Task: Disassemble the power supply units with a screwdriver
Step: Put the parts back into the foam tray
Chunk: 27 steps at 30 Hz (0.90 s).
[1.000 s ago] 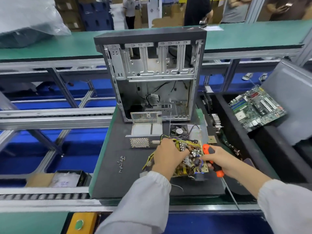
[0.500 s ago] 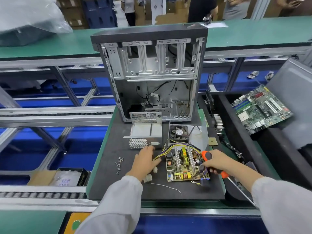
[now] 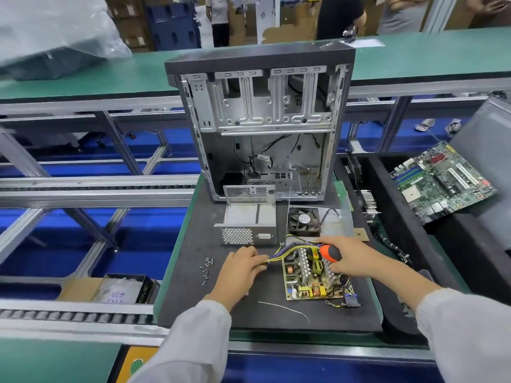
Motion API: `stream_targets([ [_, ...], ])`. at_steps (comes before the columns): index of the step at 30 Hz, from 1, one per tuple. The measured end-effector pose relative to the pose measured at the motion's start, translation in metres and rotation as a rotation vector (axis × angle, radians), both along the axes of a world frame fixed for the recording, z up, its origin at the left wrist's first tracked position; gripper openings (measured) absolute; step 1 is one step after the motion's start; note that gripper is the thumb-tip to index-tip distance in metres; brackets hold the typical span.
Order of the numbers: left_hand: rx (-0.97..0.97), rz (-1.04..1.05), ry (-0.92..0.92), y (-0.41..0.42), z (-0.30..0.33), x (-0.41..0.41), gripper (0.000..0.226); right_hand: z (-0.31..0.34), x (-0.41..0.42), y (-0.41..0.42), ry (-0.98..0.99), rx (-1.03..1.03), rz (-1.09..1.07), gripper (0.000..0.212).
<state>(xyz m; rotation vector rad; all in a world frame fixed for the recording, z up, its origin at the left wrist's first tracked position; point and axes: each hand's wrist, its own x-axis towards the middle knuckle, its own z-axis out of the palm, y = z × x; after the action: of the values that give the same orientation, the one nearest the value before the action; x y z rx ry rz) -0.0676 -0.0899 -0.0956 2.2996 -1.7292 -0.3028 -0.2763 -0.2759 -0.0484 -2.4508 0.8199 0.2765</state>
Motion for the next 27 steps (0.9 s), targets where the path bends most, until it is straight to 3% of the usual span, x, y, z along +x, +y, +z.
stream_targets([
  [3,0.049,0.006,0.008,-0.006,-0.005,-0.005,0.034,0.006,-0.001,-0.001,-0.049,0.049,-0.085,0.057],
  [6,0.055,0.014,0.022,-0.01,-0.005,0.0,0.038,0.008,-0.005,-0.009,-0.381,-0.147,-0.471,0.019],
  [8,-0.002,0.017,0.067,-0.011,-0.004,0.002,0.041,0.009,-0.006,-0.019,-0.424,-0.229,-0.626,0.015],
  [12,-0.114,0.023,0.124,-0.014,0.004,0.004,0.042,0.013,0.001,-0.03,-0.195,-0.189,-0.605,0.018],
  [17,-0.125,0.041,0.186,-0.009,0.011,0.01,0.045,0.018,0.012,-0.04,-0.236,-0.204,-0.58,0.01],
  [21,0.048,-0.053,0.185,-0.007,0.01,0.002,0.06,0.016,0.02,-0.041,-0.223,-0.171,-0.532,0.019],
  [24,0.096,-0.046,0.137,-0.009,0.008,-0.002,0.053,0.016,0.013,-0.042,-0.201,-0.164,-0.513,0.025],
  [27,0.02,0.003,0.232,-0.008,0.014,-0.003,0.037,0.026,0.011,-0.036,-0.187,-0.305,-0.502,0.029],
])
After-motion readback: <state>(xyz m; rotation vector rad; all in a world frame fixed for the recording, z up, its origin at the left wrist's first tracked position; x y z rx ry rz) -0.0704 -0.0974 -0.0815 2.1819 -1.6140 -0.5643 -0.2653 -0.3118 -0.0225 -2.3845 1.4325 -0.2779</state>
